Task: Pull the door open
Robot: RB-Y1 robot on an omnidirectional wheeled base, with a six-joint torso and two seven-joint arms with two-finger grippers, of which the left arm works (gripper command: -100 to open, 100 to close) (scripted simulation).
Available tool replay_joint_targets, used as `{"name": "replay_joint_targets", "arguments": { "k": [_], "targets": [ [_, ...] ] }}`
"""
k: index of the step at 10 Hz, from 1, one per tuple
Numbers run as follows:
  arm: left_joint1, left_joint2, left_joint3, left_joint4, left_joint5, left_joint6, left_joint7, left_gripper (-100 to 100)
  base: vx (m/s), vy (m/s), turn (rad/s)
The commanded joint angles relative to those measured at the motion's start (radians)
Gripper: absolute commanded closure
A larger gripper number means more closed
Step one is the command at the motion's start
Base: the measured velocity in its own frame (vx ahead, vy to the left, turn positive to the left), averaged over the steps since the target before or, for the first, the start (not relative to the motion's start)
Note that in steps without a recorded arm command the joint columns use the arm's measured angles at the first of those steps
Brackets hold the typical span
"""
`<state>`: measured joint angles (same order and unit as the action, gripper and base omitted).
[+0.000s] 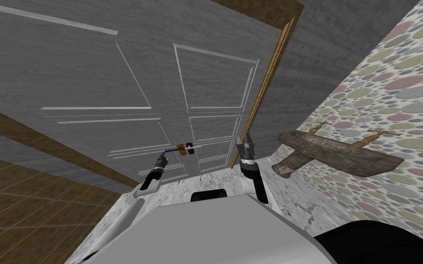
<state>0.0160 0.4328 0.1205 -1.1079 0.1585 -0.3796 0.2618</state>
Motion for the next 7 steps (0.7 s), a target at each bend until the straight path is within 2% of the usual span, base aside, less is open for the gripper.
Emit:
{"name": "replay_joint_targets", "arguments": {
  "k": [1,3,4,5,7],
  "targets": [
    [-0.009,-0.004,0.001,0.01,-0.001,-0.001,-0.003,-100,0.167,0.069,-0.04],
    [-0.036,-0.031,-0.026,0.004,-0.007,-0.003,-0.005,-100,0.225,0.016,-0.154],
    [-0.02,-0.024,-0.016,-0.002,-0.005,-0.002,-0.006,-100,0.107,-0.005,-0.035],
    [-0.02,-0.024,-0.016,-0.002,-0.005,-0.002,-0.006,100,-0.027,-0.004,0.054],
    [-0.02,-0.024,-0.016,-0.002,-0.005,-0.002,-0.006,100,-0.038,-0.001,-0.016]
  ]
}}
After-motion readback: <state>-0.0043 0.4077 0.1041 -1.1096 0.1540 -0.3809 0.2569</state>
